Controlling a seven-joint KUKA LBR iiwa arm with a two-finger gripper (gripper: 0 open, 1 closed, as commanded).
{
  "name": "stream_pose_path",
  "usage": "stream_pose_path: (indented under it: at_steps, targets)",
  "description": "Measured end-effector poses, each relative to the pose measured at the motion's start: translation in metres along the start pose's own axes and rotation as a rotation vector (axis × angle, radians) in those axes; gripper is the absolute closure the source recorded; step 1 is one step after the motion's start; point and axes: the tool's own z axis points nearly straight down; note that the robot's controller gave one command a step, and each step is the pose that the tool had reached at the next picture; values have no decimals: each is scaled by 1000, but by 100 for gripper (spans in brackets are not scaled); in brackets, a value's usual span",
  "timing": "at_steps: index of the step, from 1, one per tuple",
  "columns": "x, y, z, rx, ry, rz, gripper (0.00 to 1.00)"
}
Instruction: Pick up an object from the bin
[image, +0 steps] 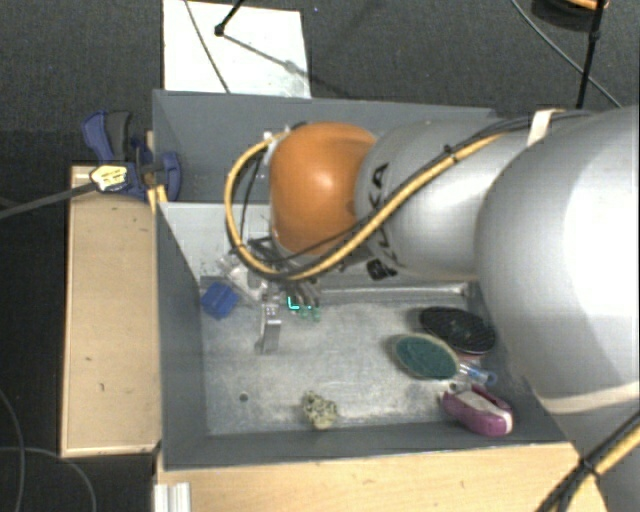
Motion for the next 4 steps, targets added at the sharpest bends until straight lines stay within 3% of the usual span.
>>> stream_pose_path:
  at_steps: [1,2,3,4]
  targets:
    - [54,-40,57,2,-1,-375,0]
    - [93,-123,38,4,-13,-323,0]
    - [103,-128,56,2,-18,-310,0]
    - [86,-127,-35,2,-14,-496,0]
